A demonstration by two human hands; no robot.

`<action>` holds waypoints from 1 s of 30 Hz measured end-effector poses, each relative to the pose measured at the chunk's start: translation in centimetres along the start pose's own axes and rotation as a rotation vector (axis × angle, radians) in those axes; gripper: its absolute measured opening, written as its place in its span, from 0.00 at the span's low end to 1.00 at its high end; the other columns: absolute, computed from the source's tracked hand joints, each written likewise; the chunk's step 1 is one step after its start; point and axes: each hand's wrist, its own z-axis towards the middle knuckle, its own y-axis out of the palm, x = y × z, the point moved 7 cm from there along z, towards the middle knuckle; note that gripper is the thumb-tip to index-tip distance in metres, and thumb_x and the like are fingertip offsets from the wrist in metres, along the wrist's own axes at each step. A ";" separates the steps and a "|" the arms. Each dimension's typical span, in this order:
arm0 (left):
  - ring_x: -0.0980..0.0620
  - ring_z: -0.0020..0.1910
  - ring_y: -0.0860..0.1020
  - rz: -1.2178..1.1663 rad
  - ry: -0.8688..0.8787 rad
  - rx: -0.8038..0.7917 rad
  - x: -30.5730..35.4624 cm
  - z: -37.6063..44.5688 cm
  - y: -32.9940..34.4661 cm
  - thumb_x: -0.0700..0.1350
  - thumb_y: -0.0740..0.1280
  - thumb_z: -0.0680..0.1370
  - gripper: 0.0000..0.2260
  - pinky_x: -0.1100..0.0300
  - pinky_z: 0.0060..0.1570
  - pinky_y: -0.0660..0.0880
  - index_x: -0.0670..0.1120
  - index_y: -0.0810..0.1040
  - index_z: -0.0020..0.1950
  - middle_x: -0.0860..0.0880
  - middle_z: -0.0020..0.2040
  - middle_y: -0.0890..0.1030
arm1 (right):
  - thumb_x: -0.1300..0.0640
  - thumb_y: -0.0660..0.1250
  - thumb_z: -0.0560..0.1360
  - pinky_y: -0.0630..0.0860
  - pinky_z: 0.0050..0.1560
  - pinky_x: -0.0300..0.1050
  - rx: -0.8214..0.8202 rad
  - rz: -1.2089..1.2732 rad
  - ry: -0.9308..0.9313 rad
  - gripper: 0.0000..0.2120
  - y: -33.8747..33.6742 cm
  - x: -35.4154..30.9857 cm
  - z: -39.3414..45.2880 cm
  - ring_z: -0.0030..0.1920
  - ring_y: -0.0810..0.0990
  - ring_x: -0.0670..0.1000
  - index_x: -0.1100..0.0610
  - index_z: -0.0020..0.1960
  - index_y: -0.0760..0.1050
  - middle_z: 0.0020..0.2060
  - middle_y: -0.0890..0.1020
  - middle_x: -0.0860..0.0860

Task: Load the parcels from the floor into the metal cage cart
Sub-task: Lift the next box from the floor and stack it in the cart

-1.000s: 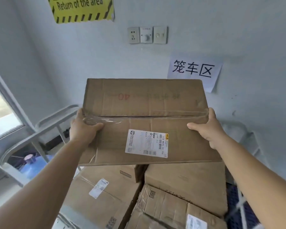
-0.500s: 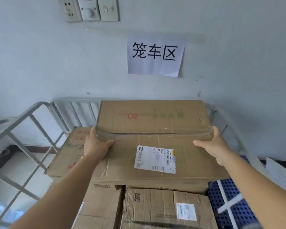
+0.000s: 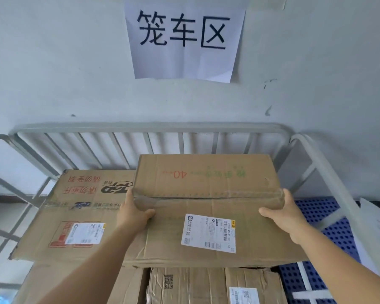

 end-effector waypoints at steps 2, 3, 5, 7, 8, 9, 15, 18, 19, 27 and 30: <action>0.42 0.69 0.67 -0.012 -0.006 -0.020 -0.3 1.4 1.7 0.43 0.76 0.70 0.45 0.45 0.67 0.67 0.52 0.52 0.78 0.45 0.74 0.65 | 0.42 0.78 0.62 0.69 0.66 0.63 -0.008 -0.025 0.021 0.53 0.6 0.9 2.1 0.70 0.67 0.61 0.35 0.75 0.47 0.73 0.67 0.50; 0.43 0.70 0.67 -0.012 -0.005 -0.027 -0.3 2.1 2.4 0.43 0.76 0.70 0.44 0.45 0.67 0.67 0.52 0.52 0.78 0.46 0.74 0.65 | 0.42 0.78 0.62 0.69 0.66 0.63 -0.009 -0.038 0.028 0.53 0.9 1.4 3.3 0.70 0.67 0.61 0.36 0.76 0.47 0.74 0.66 0.50; 0.44 0.70 0.67 0.010 0.000 -0.033 -0.4 3.4 3.6 0.43 0.76 0.70 0.43 0.46 0.67 0.68 0.52 0.53 0.78 0.48 0.74 0.64 | 0.42 0.78 0.62 0.69 0.67 0.63 -0.009 -0.046 0.045 0.54 1.4 1.8 4.7 0.71 0.66 0.61 0.36 0.76 0.45 0.75 0.65 0.50; 0.44 0.69 0.67 0.046 -0.004 -0.036 -0.4 4.6 4.4 0.45 0.76 0.70 0.44 0.47 0.66 0.68 0.53 0.52 0.78 0.49 0.75 0.64 | 0.44 0.78 0.65 0.67 0.69 0.62 -0.013 -0.050 0.042 0.54 1.9 1.7 5.8 0.73 0.64 0.60 0.39 0.78 0.44 0.76 0.62 0.50; 0.43 0.69 0.68 0.062 -0.010 -0.034 -0.4 5.1 4.7 0.46 0.76 0.70 0.44 0.46 0.66 0.68 0.53 0.52 0.78 0.48 0.75 0.65 | 0.46 0.78 0.67 0.65 0.70 0.61 -0.012 -0.054 0.041 0.53 2.1 1.7 6.3 0.74 0.63 0.60 0.40 0.78 0.44 0.77 0.60 0.50; 0.43 0.69 0.68 0.078 -0.021 -0.033 -0.4 5.7 5.1 0.47 0.76 0.70 0.44 0.45 0.66 0.69 0.54 0.51 0.78 0.48 0.74 0.65 | 0.47 0.77 0.68 0.64 0.71 0.61 -0.008 -0.054 0.039 0.53 2.2 1.7 7.0 0.74 0.62 0.59 0.41 0.79 0.44 0.77 0.59 0.50; 0.42 0.71 0.66 0.120 -0.027 -0.049 0.1 8.2 6.3 0.50 0.76 0.69 0.46 0.42 0.66 0.68 0.54 0.50 0.78 0.47 0.75 0.63 | 0.48 0.77 0.70 0.63 0.72 0.60 -0.008 -0.096 0.041 0.52 2.4 1.2 10.1 0.75 0.60 0.60 0.44 0.80 0.43 0.78 0.59 0.51; 0.42 0.67 0.69 0.178 -0.023 -0.052 0.3 8.4 6.6 0.49 0.75 0.70 0.45 0.44 0.64 0.71 0.53 0.50 0.78 0.45 0.74 0.65 | 0.48 0.76 0.71 0.63 0.72 0.59 -0.020 -0.144 0.055 0.52 2.4 1.1 10.4 0.75 0.60 0.61 0.45 0.80 0.41 0.78 0.58 0.53; 0.41 0.66 0.71 0.196 -0.027 -0.057 0.3 8.2 6.7 0.49 0.75 0.71 0.45 0.44 0.62 0.72 0.52 0.50 0.79 0.44 0.74 0.65 | 0.47 0.76 0.70 0.63 0.72 0.60 -0.020 -0.165 0.057 0.53 2.4 1.1 10.3 0.75 0.60 0.61 0.45 0.80 0.41 0.78 0.58 0.53; 0.42 0.69 0.68 0.374 0.040 -0.065 0.8 4.6 5.8 0.49 0.70 0.76 0.40 0.45 0.66 0.69 0.49 0.48 0.79 0.46 0.76 0.60 | 0.40 0.67 0.75 0.58 0.74 0.61 0.052 -0.555 -0.105 0.47 3.0 -0.9 6.1 0.77 0.53 0.60 0.54 0.80 0.41 0.79 0.48 0.54; 0.42 0.66 0.70 0.485 0.097 -0.087 1.5 2.4 5.3 0.50 0.69 0.76 0.36 0.48 0.62 0.70 0.47 0.53 0.78 0.44 0.72 0.65 | 0.38 0.63 0.76 0.55 0.74 0.59 0.069 -0.690 -0.228 0.46 3.7 -2.3 3.3 0.78 0.50 0.57 0.55 0.80 0.40 0.80 0.45 0.53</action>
